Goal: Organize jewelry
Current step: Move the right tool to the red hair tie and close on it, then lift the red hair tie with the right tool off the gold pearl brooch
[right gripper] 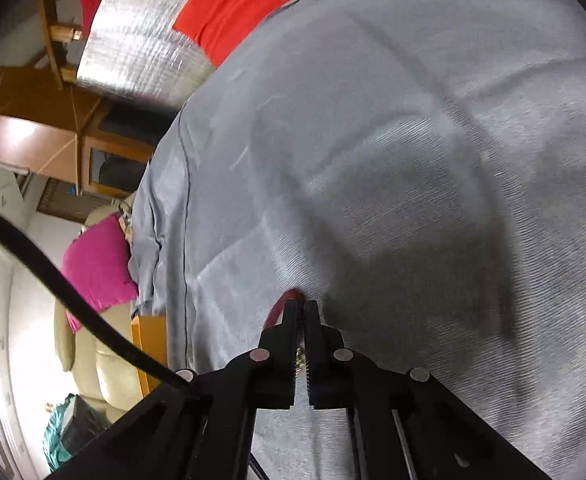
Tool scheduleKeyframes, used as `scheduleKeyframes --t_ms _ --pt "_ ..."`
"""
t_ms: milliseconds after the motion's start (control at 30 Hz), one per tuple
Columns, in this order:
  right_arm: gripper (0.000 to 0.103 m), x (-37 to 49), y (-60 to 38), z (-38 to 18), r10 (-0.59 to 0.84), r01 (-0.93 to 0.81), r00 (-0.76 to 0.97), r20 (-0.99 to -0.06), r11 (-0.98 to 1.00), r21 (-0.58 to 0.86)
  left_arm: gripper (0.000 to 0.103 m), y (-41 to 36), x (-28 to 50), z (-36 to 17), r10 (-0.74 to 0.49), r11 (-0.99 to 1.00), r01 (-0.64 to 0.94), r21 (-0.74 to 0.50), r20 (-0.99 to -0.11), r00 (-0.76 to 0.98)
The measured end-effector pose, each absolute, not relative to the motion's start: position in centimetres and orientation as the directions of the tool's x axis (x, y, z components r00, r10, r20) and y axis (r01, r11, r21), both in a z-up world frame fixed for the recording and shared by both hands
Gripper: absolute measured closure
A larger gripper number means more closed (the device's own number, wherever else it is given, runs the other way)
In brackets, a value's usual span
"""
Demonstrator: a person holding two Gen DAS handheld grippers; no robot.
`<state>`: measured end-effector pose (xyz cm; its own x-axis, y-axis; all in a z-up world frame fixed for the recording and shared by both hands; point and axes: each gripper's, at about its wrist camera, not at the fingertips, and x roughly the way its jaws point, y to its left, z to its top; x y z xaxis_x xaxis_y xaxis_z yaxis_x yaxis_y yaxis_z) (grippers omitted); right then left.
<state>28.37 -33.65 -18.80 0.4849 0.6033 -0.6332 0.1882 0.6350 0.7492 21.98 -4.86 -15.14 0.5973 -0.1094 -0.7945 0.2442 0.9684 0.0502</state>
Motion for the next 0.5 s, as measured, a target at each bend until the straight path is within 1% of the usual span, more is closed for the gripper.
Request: scheduleKeyframes --t_ms 167,233,267,367,433,467,500 --pt "0.099 27.7 -36.1 -19.1 0.593 0.225 0.511 -0.622 0.606 0.763 0.040 -6.2 22.2 -15.1 -0.131 0.963 0.267 0.044 -0.786 0.604" --pt "0.099 27.7 -36.1 -19.5 0.628 0.225 0.482 -0.611 0.585 0.779 0.040 -6.7 22.3 -15.1 -0.130 0.961 0.273 0.051 -0.786 0.605" --pt "0.095 27.7 -36.2 -19.7 0.643 0.225 0.471 -0.604 0.575 0.787 0.040 -7.1 22.4 -15.1 -0.135 0.959 0.278 0.049 -0.786 0.603" --pt "0.094 28.2 -34.5 -20.0 0.676 0.221 0.422 -0.604 0.569 0.792 0.040 -7.5 22.4 -15.1 -0.132 0.960 0.275 0.051 -0.786 0.604" --pt "0.088 28.5 -33.6 -20.2 0.693 0.213 0.400 -0.600 0.567 0.796 0.040 -7.5 22.3 -15.2 -0.128 0.960 0.274 0.053 -0.788 0.602" --pt "0.082 28.7 -33.0 -20.3 0.694 0.214 0.390 -0.605 0.571 0.793 0.040 -7.5 22.2 -15.2 -0.124 0.960 0.274 0.058 -0.788 0.603" --pt "0.079 28.9 -32.6 -20.3 0.698 0.214 0.386 -0.604 0.569 0.794 0.040 -7.4 22.2 -15.2 -0.120 0.960 0.272 0.062 -0.788 0.603"
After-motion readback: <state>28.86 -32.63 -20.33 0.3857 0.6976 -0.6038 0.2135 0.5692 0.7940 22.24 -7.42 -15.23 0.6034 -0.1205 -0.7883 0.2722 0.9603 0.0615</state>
